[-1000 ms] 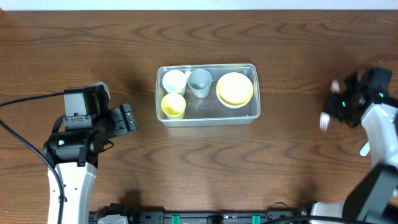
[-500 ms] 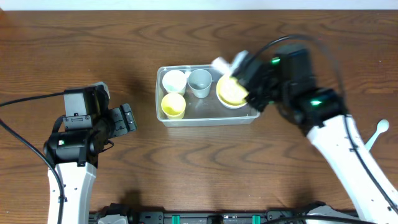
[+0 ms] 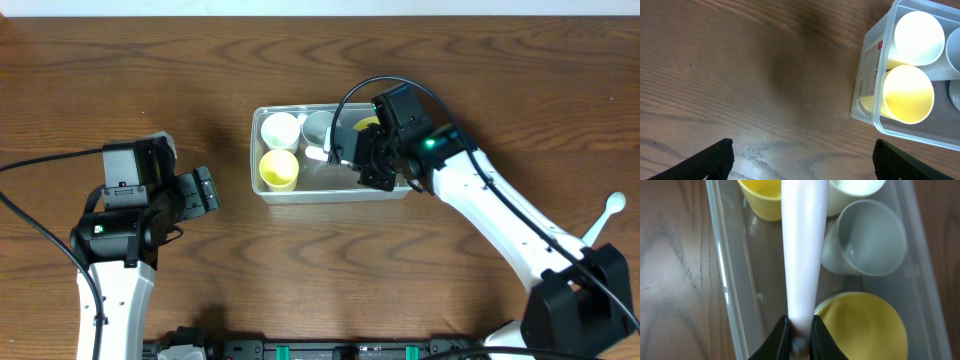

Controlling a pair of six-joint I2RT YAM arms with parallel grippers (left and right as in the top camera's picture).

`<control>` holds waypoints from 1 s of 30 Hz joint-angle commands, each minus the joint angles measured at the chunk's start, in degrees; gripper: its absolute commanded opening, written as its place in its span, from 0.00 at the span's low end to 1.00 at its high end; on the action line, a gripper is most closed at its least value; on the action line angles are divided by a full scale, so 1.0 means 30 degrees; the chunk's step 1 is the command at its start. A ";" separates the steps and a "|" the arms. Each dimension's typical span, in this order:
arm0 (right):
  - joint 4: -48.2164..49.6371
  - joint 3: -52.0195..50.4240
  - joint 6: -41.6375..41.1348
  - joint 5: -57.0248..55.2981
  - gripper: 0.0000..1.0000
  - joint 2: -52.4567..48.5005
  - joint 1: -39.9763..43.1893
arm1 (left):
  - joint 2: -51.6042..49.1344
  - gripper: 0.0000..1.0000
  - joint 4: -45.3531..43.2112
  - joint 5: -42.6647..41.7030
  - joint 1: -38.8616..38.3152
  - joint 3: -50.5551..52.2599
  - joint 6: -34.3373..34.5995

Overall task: Pack container
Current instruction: 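Lift the white fork with the right gripper and lay it in the container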

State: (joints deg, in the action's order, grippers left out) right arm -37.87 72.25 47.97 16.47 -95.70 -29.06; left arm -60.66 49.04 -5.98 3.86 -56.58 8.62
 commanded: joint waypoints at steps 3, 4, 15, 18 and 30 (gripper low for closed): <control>-0.0044 -0.0022 0.0670 0.0160 0.01 -0.0984 -0.0197 | -0.0022 0.89 -0.0022 0.0204 -0.0007 0.0291 -0.0051; -0.0095 -0.0022 0.0678 0.0160 0.01 -0.1144 -0.0197 | -0.0022 0.89 -0.0022 0.0204 -0.0015 0.0291 -0.0044; 0.0284 -0.0022 -0.0663 0.0160 0.97 -0.1355 -0.0197 | -0.0022 0.89 -0.0015 0.0204 -0.0015 0.0291 -0.0051; 0.0452 0.0000 -0.1217 0.0175 0.99 -0.1333 -0.0197 | -0.0022 0.89 -0.0015 0.0204 -0.0015 0.0291 -0.0051; 0.0525 0.2375 -1.4389 -0.5697 0.99 0.1486 0.2557 | -0.0022 0.89 -0.0015 0.0204 -0.0007 0.0291 -0.0051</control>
State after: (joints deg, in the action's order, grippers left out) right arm -36.18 75.94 22.57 9.23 -96.84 -26.22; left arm -60.66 49.04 -5.98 3.86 -56.58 8.60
